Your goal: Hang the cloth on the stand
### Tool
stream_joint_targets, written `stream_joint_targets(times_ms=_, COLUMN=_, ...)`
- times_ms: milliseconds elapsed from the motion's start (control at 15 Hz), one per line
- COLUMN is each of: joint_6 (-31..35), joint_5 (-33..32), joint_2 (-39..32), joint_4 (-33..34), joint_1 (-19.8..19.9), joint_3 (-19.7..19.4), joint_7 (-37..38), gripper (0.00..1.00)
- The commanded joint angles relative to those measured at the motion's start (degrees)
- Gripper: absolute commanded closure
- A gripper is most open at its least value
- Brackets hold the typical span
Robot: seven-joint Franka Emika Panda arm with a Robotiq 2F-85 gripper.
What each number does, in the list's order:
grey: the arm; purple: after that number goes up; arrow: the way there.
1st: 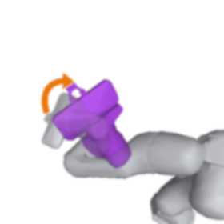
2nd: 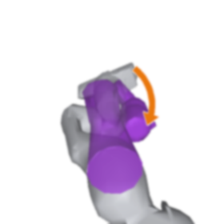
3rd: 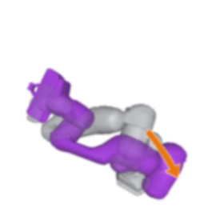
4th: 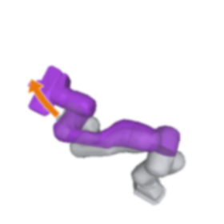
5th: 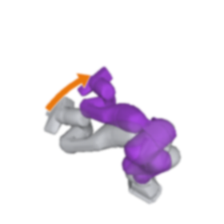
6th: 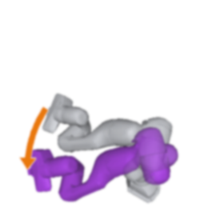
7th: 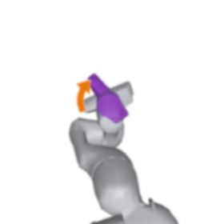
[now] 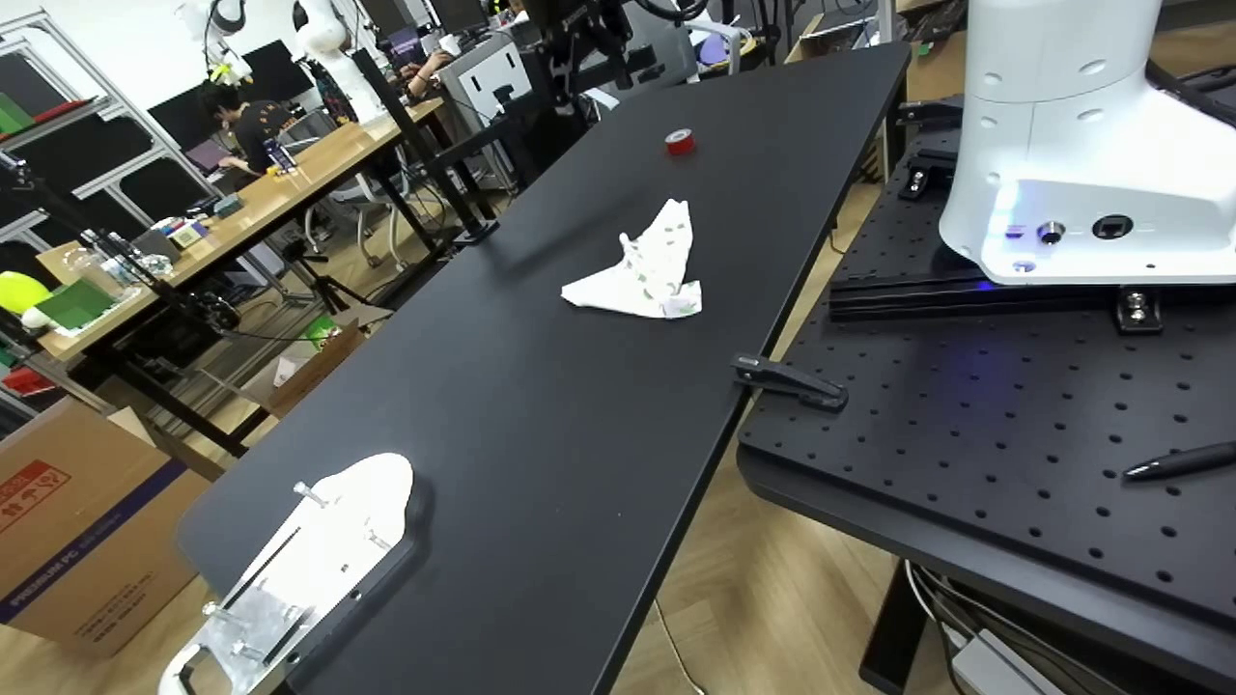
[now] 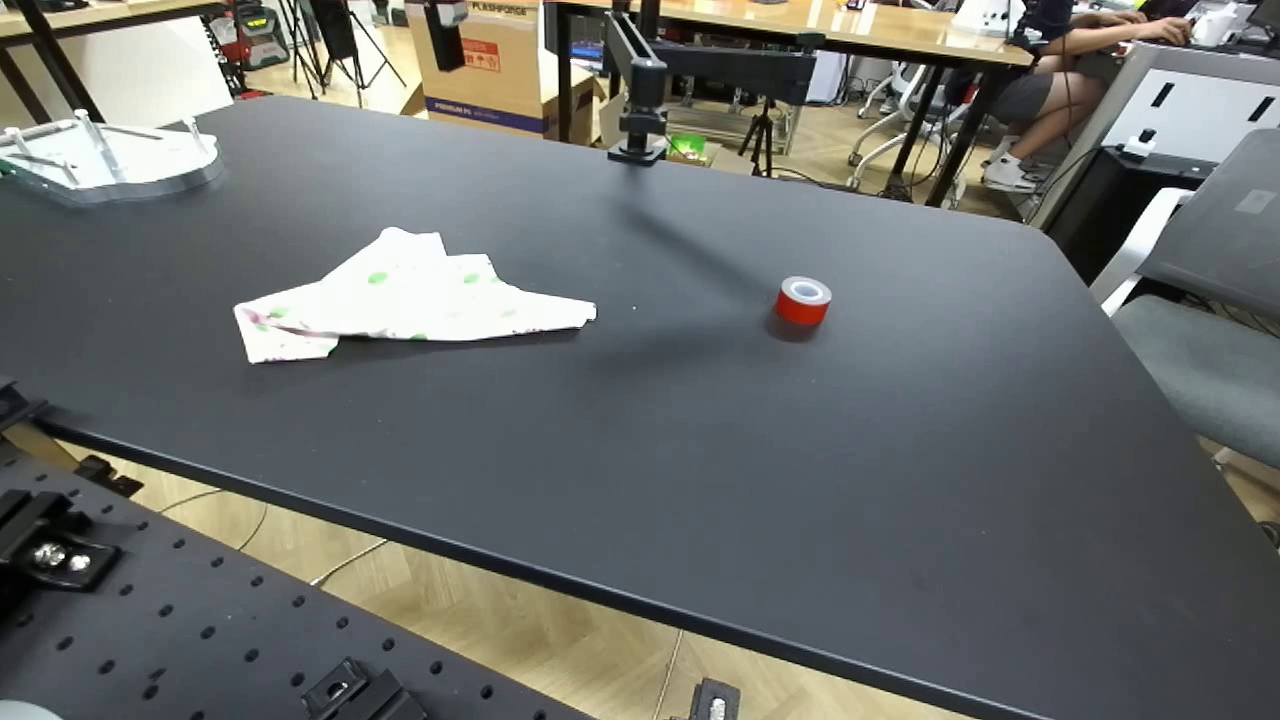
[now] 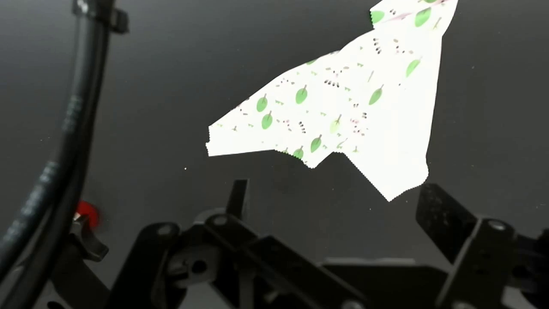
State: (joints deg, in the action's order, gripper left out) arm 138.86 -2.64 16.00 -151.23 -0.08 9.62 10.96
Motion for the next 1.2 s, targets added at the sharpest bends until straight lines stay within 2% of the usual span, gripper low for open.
stream_joint_targets(times_ms=0, joint_6=4.1, joint_5=-1.3, joint_2=-9.0, joint_4=1.7, joint_1=-1.1, joint_3=-0.6, joint_7=0.4, gripper=0.00)
stream_joint_targets(times_ms=267, joint_6=7.4, joint_5=-1.8, joint_2=-20.0, joint_4=5.1, joint_1=-2.6, joint_3=-1.0, joint_7=-0.9, gripper=0.00)
stream_joint_targets(times_ms=533, joint_6=8.1, joint_5=-6.0, joint_2=-29.1, joint_4=10.8, joint_1=-5.6, joint_3=-2.1, joint_7=0.2, gripper=0.00)
stream_joint_targets(times_ms=867, joint_6=9.2, joint_5=-10.9, joint_2=-36.2, joint_4=16.6, joint_1=-10.1, joint_3=-4.7, joint_7=0.9, gripper=0.00)
stream_joint_targets(times_ms=1133, joint_6=8.4, joint_5=-10.4, joint_2=-39.6, joint_4=19.6, joint_1=-11.9, joint_3=-5.8, joint_7=0.0, gripper=0.00)
